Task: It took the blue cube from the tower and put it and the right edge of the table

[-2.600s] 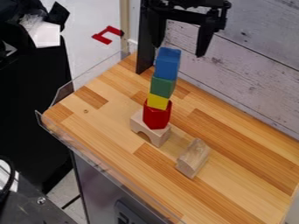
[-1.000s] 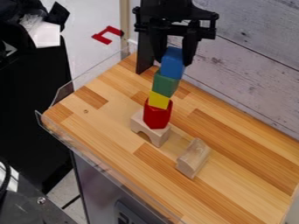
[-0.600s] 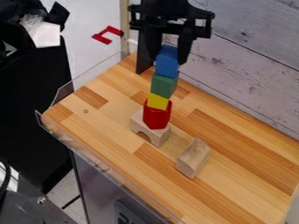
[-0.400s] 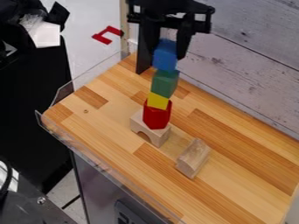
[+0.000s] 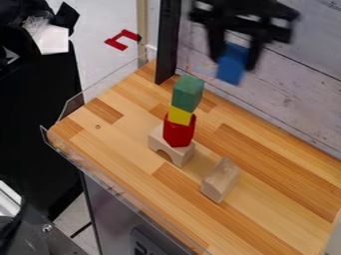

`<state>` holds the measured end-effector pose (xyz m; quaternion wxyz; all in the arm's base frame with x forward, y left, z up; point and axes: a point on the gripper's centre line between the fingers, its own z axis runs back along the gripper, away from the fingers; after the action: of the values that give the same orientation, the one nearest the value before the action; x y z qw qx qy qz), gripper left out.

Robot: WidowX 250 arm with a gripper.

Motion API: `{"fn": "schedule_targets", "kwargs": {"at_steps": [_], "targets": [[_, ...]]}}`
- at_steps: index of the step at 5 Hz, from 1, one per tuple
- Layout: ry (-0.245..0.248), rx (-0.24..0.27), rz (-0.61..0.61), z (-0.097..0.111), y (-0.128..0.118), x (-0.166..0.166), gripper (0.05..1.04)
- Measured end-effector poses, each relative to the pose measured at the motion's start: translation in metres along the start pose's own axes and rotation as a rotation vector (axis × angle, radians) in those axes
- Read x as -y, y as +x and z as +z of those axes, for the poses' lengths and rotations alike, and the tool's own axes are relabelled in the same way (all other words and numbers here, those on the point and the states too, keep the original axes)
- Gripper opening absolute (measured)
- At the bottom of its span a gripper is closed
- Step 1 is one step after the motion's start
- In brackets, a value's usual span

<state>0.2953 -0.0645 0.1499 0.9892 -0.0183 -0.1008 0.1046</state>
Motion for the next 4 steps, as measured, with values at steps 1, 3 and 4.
{"fn": "schedule_targets", "kwargs": {"at_steps": [1, 3, 4], "targets": [[-0.064, -0.061, -0.088, -0.026, -0.019, 0.048, 0.532], [-0.102, -0.159, -0.123, -0.067, -0.057, 0.074, 0.532], [-0.125, -0.182, -0.118, -0.085, -0.068, 0.073, 0.532]]}}
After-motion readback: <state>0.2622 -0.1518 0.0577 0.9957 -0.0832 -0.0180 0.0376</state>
